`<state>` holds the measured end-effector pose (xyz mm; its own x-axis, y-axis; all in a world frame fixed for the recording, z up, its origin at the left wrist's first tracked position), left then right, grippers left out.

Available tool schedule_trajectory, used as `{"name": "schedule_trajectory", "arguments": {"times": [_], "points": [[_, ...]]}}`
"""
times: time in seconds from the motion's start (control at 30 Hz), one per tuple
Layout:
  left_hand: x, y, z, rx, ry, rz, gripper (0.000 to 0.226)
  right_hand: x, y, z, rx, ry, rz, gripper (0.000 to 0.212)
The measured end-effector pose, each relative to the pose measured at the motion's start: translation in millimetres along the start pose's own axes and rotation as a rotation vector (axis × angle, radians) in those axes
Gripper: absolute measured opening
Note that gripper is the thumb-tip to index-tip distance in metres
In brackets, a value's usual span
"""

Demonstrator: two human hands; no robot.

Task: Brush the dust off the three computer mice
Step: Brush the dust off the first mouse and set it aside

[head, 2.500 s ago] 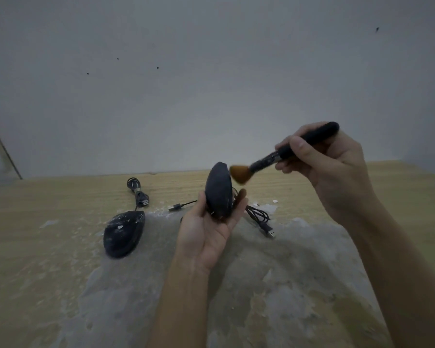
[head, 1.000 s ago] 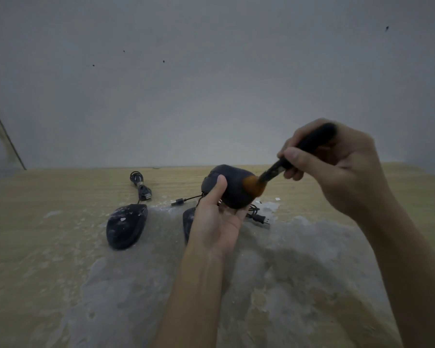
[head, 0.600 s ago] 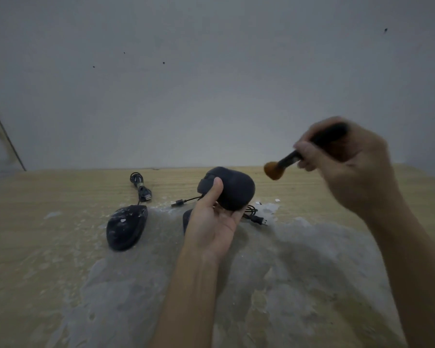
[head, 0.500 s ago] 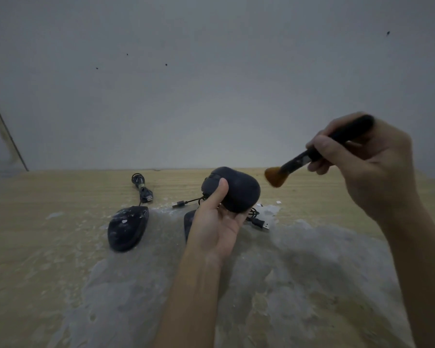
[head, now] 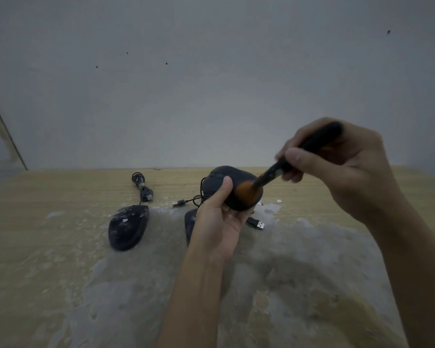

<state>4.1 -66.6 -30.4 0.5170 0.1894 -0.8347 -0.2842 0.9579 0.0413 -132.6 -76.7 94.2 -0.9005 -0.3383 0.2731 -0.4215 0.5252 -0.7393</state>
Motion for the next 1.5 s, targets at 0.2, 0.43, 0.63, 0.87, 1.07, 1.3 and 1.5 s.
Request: {"name": "schedule_trajectory", "arguments": {"times": [0.2, 0.43, 0.63, 0.87, 1.07, 1.3, 1.5], "points": [[0.0, 1.7, 1.3, 0.019, -0.095, -0.062, 0.041, -40.1, 7.9, 14.3, -0.138, 0.126, -0.310, 0.006], [4.6, 1.7, 3.9, 0.033, -0.143, -0.070, 0.056, -22.6, 4.7, 7.3, -0.134, 0.040, -0.258, 0.012], [3.6, 1.1, 1.0, -0.012, -0.209, -0.044, 0.060, -26.9, 12.9, 26.9, -0.276, 0.194, -0.442, 0.003], [4.2, -1.8, -3.9, -0.006, -0.229, -0.072, 0.052, 18.7, 1.3, 14.8, -0.150, -0.117, -0.026, 0.023], [3.3, 1.0, -1.0, -0.037, -0.380, -0.126, 0.050, 27.4, 0.5, 17.0, -0.045, 0.022, 0.174, 0.008], [3.6, 3.3, 3.2, -0.054, -0.451, -0.156, 0.061, 26.2, 0.8, 13.7, -0.012, 0.176, 0.201, 0.004], [6.6, 4.8, 11.2, -0.120, -0.533, -0.151, 0.059, 27.0, 1.5, 15.6, -0.028, 0.264, 0.275, 0.005]]}}
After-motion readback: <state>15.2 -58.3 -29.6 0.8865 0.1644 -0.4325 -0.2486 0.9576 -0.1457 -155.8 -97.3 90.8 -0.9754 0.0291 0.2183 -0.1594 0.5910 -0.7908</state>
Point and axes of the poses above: each hand's wrist, its own y-axis away from the middle knuckle, its own x-axis out of the back of the hand, z = x × y, the point moved 7 cm from there along -y, towards the middle knuckle, and after that the axes turned 3 degrees about y, right-handed, at the moved point
